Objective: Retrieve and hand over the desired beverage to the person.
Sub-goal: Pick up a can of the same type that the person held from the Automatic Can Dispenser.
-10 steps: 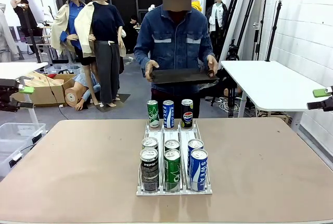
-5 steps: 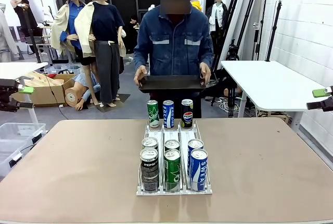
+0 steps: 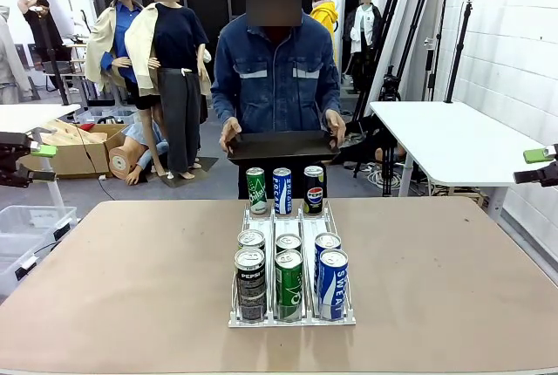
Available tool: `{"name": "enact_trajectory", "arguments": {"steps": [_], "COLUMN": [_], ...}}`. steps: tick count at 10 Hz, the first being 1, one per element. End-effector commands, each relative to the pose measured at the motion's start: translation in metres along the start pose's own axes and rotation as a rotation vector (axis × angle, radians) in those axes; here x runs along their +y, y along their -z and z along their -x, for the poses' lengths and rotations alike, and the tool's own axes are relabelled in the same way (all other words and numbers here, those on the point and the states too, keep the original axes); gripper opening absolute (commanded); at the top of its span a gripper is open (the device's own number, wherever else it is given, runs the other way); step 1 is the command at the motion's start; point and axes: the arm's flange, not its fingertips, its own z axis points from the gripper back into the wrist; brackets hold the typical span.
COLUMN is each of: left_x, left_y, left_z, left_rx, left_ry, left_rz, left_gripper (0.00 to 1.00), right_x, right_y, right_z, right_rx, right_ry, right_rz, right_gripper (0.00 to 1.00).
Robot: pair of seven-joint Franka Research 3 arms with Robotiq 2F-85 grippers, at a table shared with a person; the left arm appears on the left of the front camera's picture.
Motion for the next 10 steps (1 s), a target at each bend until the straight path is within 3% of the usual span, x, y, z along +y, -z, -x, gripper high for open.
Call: {"name": "enact_trajectory", "arguments": {"steps": [1, 10], "left_x": [0.0007, 0.0007], "left_y": [-0.0015, -0.0015], "left_z": [0.0004, 0.0004], "left_rx": [0.004, 0.004], "left_ry": [-0.003, -0.003], "left_rz": [-0.008, -0.008], "left_gripper": [1.00, 1.00], "right_x": [-0.0004, -0.0004], "right_y": [0.0003, 0.0003], "right_z": [0.0016, 0.0016], "right_rx": [-0.003, -0.003], "right_ry": [0.001, 0.001], "right_rz": [-0.003, -0.003], "right_gripper": [1.00, 1.00]}}
